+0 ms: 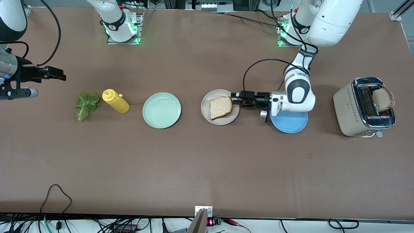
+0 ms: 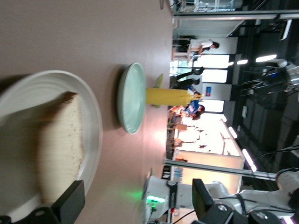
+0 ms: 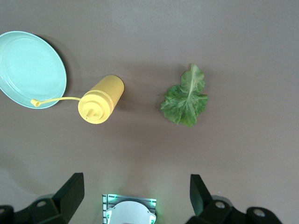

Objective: Make sandwich in beige plate with both arms
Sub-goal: 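Withdraw the left gripper toward the toaster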

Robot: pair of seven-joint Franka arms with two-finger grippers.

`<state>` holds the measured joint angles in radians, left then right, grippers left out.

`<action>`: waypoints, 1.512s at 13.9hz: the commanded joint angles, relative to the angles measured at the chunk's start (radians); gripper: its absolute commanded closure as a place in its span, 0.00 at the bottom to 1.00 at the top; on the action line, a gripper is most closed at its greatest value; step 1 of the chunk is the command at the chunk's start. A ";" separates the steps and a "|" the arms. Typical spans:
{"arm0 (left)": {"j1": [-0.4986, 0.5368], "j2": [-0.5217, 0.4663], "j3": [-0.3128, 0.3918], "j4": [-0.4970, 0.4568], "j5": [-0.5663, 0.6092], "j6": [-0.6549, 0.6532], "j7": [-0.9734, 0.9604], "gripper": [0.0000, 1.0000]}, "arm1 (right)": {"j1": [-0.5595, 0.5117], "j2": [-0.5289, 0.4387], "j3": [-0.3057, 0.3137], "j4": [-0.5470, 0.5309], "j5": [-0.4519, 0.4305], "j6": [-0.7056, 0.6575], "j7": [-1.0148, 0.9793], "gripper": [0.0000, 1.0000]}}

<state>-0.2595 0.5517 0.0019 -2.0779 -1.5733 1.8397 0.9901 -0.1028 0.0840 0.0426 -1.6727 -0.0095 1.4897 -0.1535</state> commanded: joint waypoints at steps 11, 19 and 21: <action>0.081 -0.281 0.089 0.062 0.623 0.043 -0.322 0.00 | -0.015 0.057 0.007 0.062 0.036 -0.008 -0.076 0.00; 0.220 -0.323 0.148 0.281 1.153 -0.106 -0.468 0.00 | -0.087 -0.010 0.023 -0.140 0.230 0.124 -0.553 0.00; 0.220 -0.311 0.148 0.373 1.268 -0.138 -0.565 0.00 | -0.144 -0.018 0.112 -0.154 0.230 0.152 -0.680 0.00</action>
<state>-0.0288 0.2132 0.1484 -1.8109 -0.3974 1.7537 0.5160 -0.1833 0.1223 0.0668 -1.7665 0.2002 1.6049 -0.7260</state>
